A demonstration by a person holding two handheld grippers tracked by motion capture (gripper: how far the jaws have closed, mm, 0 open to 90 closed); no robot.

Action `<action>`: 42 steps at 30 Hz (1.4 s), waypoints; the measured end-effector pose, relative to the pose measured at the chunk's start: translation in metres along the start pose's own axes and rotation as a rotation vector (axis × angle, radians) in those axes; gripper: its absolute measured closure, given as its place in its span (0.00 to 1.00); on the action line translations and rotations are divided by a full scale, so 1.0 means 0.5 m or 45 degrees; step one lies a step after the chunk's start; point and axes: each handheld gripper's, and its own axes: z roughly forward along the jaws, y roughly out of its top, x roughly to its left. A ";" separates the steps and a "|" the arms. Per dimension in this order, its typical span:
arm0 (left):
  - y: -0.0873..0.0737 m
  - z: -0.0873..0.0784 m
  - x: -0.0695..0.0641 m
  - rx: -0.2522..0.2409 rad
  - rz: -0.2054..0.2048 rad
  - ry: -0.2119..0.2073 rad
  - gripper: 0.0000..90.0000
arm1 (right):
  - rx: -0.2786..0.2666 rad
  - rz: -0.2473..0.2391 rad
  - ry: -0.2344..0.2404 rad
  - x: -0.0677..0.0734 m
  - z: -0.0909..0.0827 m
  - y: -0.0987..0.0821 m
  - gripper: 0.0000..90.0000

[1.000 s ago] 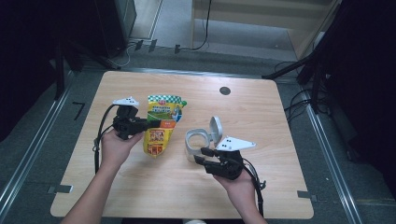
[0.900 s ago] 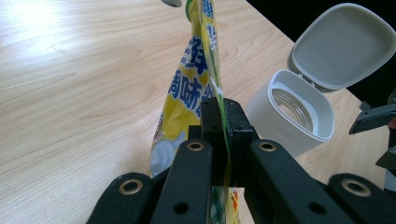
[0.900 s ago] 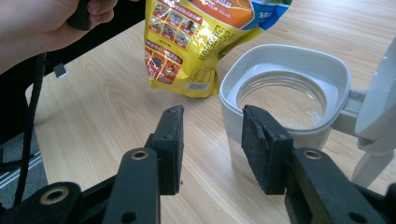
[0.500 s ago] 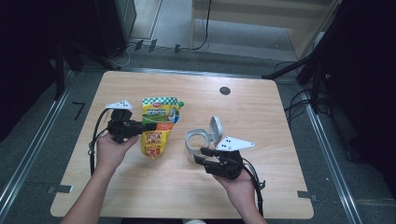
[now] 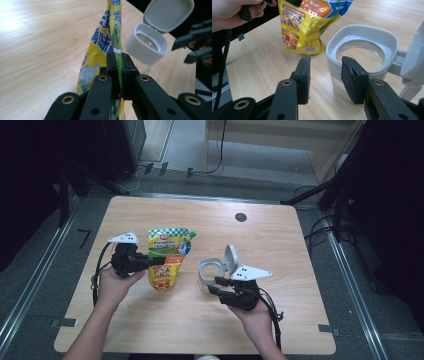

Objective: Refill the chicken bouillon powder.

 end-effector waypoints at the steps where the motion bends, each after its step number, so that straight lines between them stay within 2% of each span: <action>1: -0.002 -0.001 -0.001 -0.001 0.001 -0.003 0.97 | -0.001 -0.002 0.000 0.000 0.000 0.000 0.67; 4: -0.011 -0.008 -0.001 -0.005 -0.012 0.003 0.97 | 0.006 0.001 -0.004 -0.001 0.000 0.000 0.67; 8: -0.018 -0.011 -0.004 -0.003 0.011 0.003 0.96 | 0.005 -0.003 -0.006 -0.001 -0.001 0.000 0.68; 10: -0.022 -0.011 -0.003 -0.003 0.006 -0.007 0.96 | 0.007 -0.003 -0.006 -0.001 -0.001 0.001 0.68; 13: -0.025 -0.011 -0.003 0.016 0.021 -0.005 0.96 | 0.009 -0.005 -0.008 -0.001 -0.001 0.001 0.68; 16: -0.028 -0.009 -0.004 0.040 0.032 0.019 0.97 | 0.008 -0.006 -0.008 -0.001 -0.001 0.001 0.68; 17: -0.030 -0.006 -0.004 0.060 0.030 0.023 0.97 | 0.007 -0.007 -0.009 -0.002 -0.001 0.001 0.68; 24: -0.029 0.019 -0.010 0.066 0.029 -0.004 0.94 | 0.006 -0.009 -0.009 -0.005 0.000 0.001 0.68; 29: -0.030 0.024 -0.011 0.064 0.009 -0.013 0.86 | 0.006 0.007 -0.007 -0.007 0.000 -0.001 0.68; 31: -0.030 0.022 -0.010 0.058 0.013 -0.004 0.79 | 0.003 0.006 -0.006 -0.008 -0.002 -0.001 0.68; 35: -0.028 0.016 -0.011 0.040 0.002 -0.006 0.73 | 0.000 0.011 -0.007 -0.009 -0.004 0.000 0.68; 38: -0.027 0.011 -0.013 0.016 -0.023 -0.014 0.66 | -0.004 0.015 -0.006 -0.010 -0.005 0.000 0.68; 42: -0.026 0.004 -0.020 0.023 -0.025 -0.006 0.60 | -0.008 0.026 0.001 -0.013 -0.007 0.002 0.69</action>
